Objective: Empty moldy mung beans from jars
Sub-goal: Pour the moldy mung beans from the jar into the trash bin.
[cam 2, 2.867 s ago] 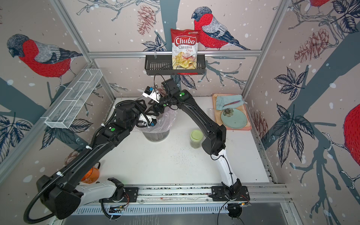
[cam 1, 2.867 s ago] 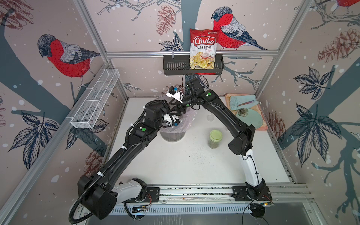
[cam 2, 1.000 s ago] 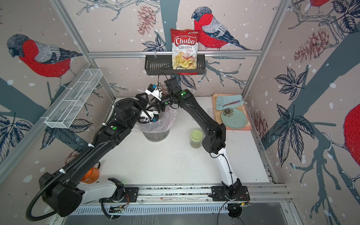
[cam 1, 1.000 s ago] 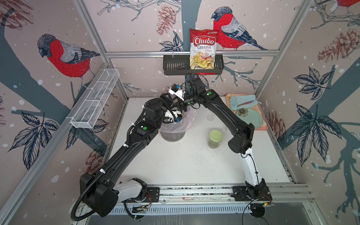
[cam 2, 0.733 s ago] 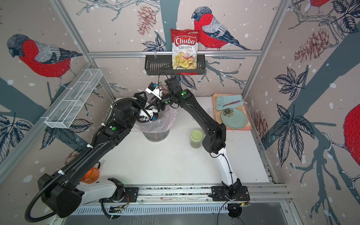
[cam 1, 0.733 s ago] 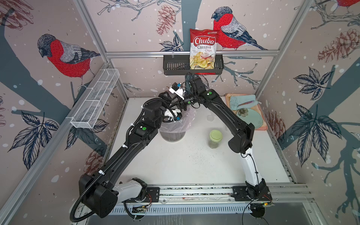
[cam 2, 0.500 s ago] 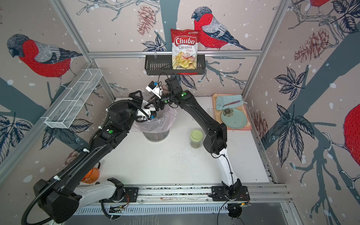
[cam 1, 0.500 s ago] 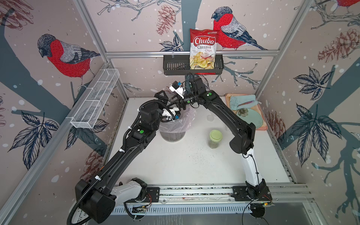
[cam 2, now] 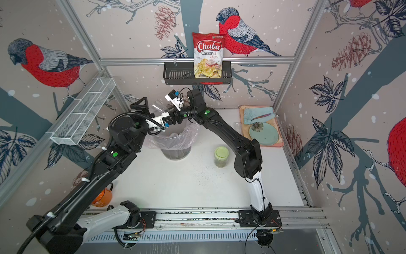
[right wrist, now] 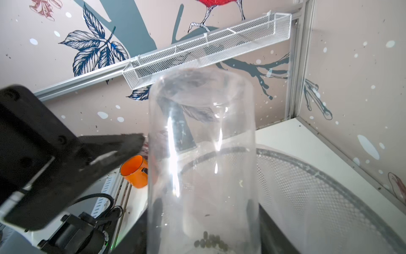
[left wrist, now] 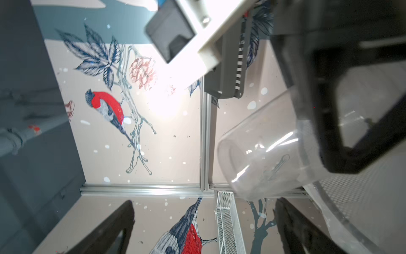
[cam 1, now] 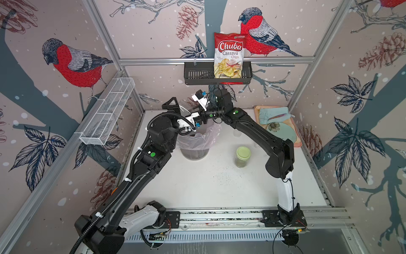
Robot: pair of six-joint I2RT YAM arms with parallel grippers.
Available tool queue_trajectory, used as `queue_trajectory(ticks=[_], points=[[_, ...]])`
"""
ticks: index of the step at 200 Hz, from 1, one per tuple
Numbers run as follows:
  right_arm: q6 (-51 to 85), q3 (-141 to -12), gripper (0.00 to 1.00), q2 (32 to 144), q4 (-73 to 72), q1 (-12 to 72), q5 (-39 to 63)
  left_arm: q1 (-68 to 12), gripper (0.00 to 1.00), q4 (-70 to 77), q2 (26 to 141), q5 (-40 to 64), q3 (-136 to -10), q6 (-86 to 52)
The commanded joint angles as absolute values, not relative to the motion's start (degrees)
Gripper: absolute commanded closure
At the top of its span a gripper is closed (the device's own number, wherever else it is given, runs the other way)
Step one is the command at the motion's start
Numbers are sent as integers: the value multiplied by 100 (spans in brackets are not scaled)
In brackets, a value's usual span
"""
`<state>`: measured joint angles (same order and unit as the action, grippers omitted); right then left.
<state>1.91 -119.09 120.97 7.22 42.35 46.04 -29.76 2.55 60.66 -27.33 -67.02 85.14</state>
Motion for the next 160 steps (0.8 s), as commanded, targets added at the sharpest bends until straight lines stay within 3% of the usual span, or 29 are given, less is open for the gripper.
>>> queue_trajectory(ticks=[1,51,78,120,143,160], points=[[603,-11587,48,11935,-361,4287,4251,-3054,3,-67,6040,-2929,-7165,6981],[638,-10905,48,11721,-1265,4561,3141,-3058,3,-785,5785,-2609,-7998,4375],[455,-9721,48,11069,-2395,4833,2155,-3066,3,-823,5545,-2649,-7998,3287],[658,-9325,49,10964,-2855,4888,1928,-3067,3,-1064,5493,-2301,-7975,2196],[718,-10062,49,11354,-1924,4800,2183,-3064,3,-1058,5485,-2355,-7943,1881],[776,-9546,49,11157,-2581,4847,1902,-3055,3,-1106,5468,-2384,-7954,1785]])
